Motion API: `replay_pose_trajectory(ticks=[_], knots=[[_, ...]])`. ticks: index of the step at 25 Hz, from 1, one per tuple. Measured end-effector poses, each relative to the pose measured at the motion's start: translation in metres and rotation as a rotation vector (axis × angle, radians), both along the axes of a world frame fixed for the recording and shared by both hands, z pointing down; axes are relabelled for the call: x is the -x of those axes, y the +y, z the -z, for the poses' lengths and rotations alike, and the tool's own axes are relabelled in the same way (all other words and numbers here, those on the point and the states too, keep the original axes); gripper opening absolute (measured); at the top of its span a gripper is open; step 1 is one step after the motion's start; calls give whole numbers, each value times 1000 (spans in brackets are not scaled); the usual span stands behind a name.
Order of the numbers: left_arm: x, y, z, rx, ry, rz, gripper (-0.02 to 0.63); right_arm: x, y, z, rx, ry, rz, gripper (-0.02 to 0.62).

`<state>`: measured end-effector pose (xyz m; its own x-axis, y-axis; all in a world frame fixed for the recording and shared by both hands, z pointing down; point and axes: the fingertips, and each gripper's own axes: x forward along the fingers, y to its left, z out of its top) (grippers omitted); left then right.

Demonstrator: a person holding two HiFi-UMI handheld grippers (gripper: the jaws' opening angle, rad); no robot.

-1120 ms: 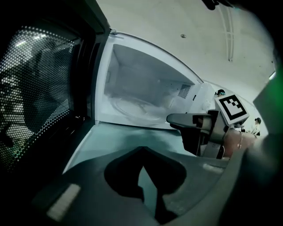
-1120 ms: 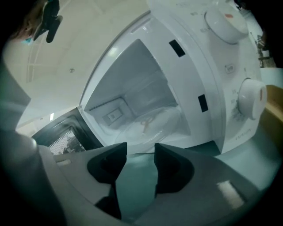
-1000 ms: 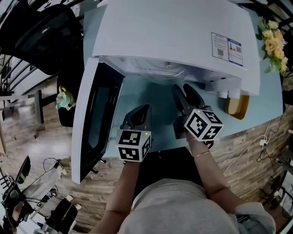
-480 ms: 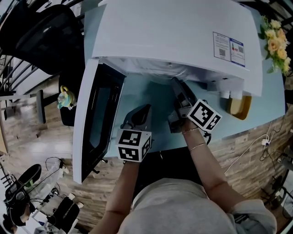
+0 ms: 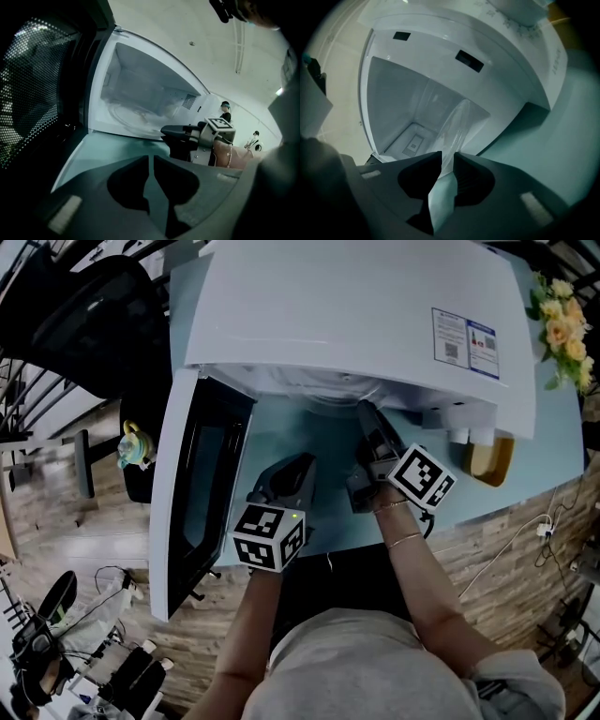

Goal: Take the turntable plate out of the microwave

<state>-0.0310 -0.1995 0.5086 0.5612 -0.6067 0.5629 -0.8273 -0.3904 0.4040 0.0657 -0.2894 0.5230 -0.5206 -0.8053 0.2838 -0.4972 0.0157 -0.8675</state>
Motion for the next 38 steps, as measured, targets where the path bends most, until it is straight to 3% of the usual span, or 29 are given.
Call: replay_pose_trajectory(ticks=[6, 11, 22, 28, 38], knots=[[-8, -7, 14, -33, 95, -8, 73, -4, 10, 1, 19, 12, 11, 100], [-8, -4, 11, 23, 186, 29, 112, -3, 28, 2, 36, 21, 45, 97], [11, -13, 3, 112, 519, 327, 202, -5, 58, 6, 59, 2, 106, 91], [9, -13, -10, 163, 585, 373, 204, -6, 73, 10, 77, -6, 150, 87], [9, -21, -15, 144, 578, 399, 204, -7, 96, 16, 83, 0, 188, 94]])
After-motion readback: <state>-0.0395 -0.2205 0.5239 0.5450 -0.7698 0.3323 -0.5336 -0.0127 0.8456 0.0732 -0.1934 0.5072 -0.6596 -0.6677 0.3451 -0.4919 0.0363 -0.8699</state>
